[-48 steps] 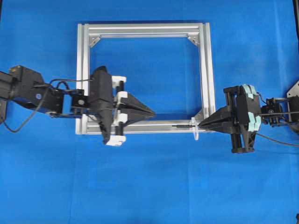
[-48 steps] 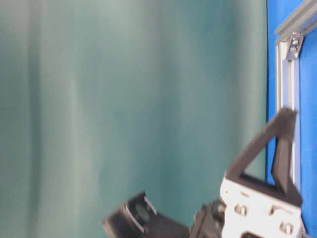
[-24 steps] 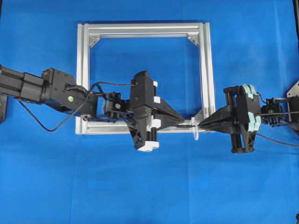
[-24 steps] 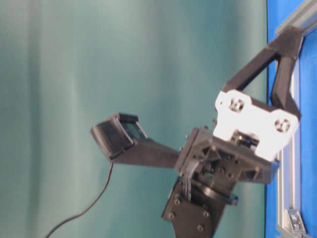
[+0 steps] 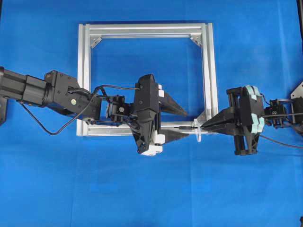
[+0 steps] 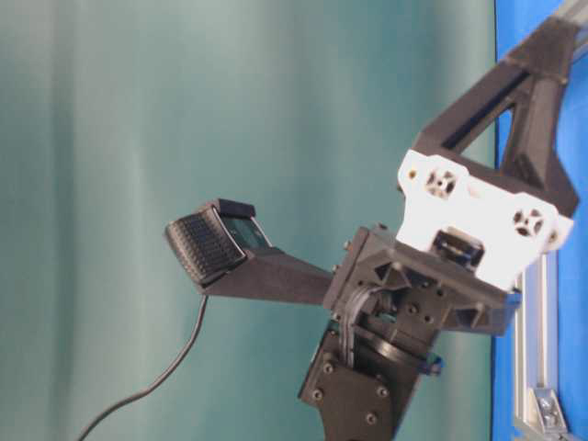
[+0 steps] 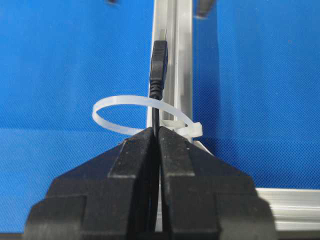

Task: Insert the wire through the string loop located on the right side.
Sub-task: 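Move the left gripper across the frame toward the protruding USB plug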

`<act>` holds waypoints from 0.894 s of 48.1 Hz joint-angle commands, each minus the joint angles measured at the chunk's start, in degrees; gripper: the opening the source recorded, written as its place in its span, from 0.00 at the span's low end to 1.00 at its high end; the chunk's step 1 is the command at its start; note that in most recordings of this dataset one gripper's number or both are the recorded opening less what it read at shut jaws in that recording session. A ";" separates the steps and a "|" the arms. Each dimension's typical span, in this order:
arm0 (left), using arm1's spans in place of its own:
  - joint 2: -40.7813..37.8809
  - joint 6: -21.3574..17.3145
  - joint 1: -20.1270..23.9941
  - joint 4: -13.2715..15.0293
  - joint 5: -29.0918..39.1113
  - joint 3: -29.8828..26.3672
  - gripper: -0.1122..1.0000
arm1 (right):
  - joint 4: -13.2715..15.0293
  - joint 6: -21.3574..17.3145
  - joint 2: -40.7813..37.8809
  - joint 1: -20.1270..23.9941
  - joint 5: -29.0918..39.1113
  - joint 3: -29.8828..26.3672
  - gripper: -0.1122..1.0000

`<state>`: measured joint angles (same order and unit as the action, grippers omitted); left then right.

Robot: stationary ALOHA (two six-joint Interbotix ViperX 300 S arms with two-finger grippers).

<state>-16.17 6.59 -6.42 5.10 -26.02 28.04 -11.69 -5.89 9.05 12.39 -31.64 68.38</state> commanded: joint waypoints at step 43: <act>-4.13 0.09 -0.09 -0.18 1.05 -2.64 0.93 | -0.09 0.00 0.35 -0.09 -0.44 -0.79 0.07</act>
<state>-21.36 6.59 -6.42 5.10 -24.70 26.28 -11.69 -5.89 9.05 12.39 -31.64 68.47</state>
